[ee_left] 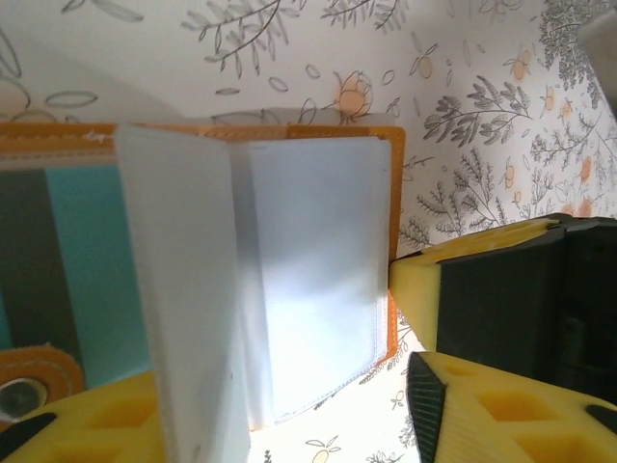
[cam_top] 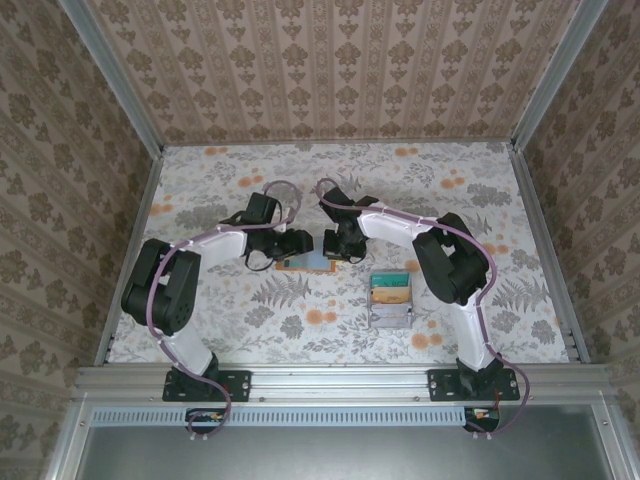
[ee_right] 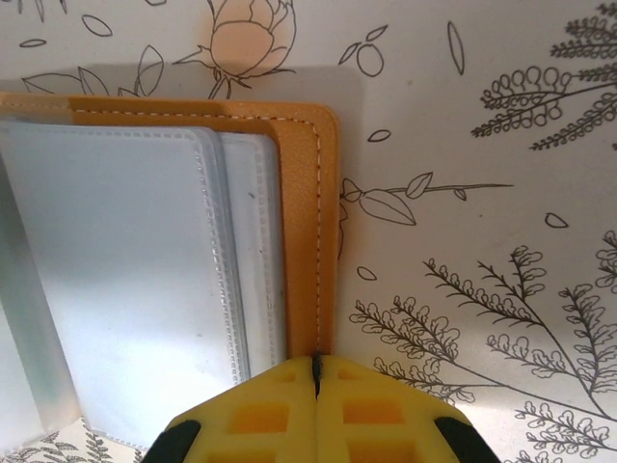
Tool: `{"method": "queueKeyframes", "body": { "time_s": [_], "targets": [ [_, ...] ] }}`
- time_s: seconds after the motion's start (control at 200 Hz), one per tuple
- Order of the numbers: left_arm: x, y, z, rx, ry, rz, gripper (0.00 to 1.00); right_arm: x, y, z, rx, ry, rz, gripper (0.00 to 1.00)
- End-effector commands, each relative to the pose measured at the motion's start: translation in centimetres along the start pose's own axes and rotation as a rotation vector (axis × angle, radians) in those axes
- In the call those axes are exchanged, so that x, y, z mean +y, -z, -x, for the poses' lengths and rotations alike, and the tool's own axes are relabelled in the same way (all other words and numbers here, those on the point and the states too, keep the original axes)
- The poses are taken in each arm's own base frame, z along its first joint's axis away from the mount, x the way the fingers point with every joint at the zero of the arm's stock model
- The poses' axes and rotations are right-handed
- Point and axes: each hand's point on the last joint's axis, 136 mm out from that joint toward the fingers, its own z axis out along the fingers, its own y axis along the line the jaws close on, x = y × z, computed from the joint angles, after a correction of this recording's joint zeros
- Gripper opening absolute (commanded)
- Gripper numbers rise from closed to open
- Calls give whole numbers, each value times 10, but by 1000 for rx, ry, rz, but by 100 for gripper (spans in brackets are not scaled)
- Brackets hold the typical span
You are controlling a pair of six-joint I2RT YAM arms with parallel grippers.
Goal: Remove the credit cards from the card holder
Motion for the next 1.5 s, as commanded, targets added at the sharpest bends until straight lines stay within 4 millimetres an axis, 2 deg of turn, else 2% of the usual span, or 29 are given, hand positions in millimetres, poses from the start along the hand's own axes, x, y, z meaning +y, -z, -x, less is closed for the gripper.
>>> {"method": "queueKeyframes", "body": {
  "time_s": [0.0, 0.16, 0.295, 0.395, 0.475, 0.5, 0.6, 0.74, 0.88, 1.14, 1.495],
  "targets": [
    [-33, -2, 2, 10, -72, -76, 49, -2, 14, 8, -51, -37, 16, 3],
    [-47, -9, -4, 42, -100, -116, 42, -4, 32, 18, -112, -62, 49, 5],
    [-39, -4, -3, 19, -90, -82, 40, 2, 39, 23, -123, -53, 74, 5],
    [-25, 6, 2, -14, -56, -49, 39, 10, 41, 23, -119, -47, 111, 6],
    [-12, 14, 2, -36, -30, -12, 34, 27, 45, 28, -138, -24, 170, 11],
    [1, 20, 9, -58, -3, 9, 32, 32, 47, 28, -137, -15, 184, 12],
    [28, 30, 8, -71, 57, 63, 23, 52, 48, 27, -129, 16, 236, 16],
    [59, 32, 1, -57, 116, 119, 11, 75, 41, 25, -103, 23, 303, 17],
    [70, 28, -3, -44, 138, 140, 8, 91, 32, 20, -65, 31, 325, 16],
    [80, 16, -8, -12, 166, 157, 5, 94, 10, 14, 3, -5, 327, 16],
    [87, 4, -19, 29, 186, 182, 4, 78, -14, 8, 58, -58, 268, 18]
  ]
}}
